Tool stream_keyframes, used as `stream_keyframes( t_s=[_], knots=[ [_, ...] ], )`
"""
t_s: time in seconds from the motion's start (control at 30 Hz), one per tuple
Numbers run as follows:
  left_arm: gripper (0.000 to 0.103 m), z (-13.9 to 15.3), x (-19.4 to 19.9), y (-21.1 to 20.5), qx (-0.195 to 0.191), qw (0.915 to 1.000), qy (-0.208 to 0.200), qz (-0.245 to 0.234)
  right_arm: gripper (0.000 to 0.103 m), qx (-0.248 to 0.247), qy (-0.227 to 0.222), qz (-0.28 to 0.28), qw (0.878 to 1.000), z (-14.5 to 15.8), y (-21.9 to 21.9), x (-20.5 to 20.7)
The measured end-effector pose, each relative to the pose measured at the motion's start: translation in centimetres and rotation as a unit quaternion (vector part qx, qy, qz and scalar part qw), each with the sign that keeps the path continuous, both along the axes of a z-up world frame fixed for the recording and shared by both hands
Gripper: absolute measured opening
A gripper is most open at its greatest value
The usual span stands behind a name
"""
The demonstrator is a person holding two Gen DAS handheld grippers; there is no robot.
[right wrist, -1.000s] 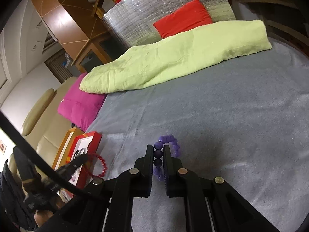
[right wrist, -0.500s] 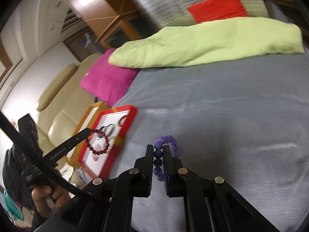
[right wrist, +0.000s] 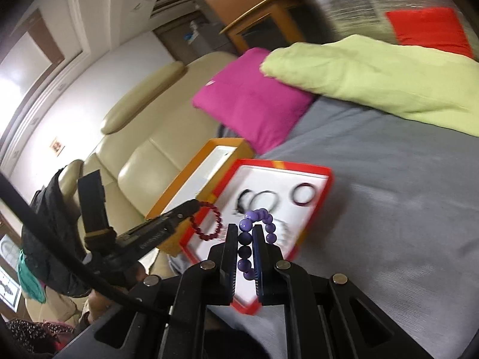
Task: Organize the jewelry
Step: 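Lower both bracelets into the tray and open both grippers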
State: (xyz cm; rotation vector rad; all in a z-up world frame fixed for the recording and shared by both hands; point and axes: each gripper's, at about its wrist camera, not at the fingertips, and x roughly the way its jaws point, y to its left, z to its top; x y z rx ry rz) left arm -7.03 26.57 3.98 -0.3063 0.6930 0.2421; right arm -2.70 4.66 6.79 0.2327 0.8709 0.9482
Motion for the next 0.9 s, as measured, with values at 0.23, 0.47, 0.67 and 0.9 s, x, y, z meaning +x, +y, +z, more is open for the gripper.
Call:
stream_keyframes(
  t_s=[0.23, 0.47, 0.67, 0.9],
  knots=[
    [0.009, -1.7, 0.3, 3.3, -0.031, 0.9994, 0.015, 0.006, 0.010, -0.005, 0.045, 0.027, 0.999, -1.9, 5.5, 1.8],
    [0.009, -3.5, 1.5, 5.7, -0.084, 0.9962, 0.021, -0.006, 0.010, -0.016, 0.089, 0.042, 0.995, -4.8, 9.8, 4.2],
    [0.009, -5.1, 4.1, 5.4, -0.088, 0.9951, 0.040, -0.023, 0.010, -0.046, 0.112, 0.027, 0.992, -7.8, 11.1, 7.3],
    [0.009, -7.3, 5.4, 6.6, -0.058, 0.9954, 0.076, -0.003, 0.010, -0.082, 0.107, -0.003, 0.991, -9.6, 10.3, 9.9]
  ],
)
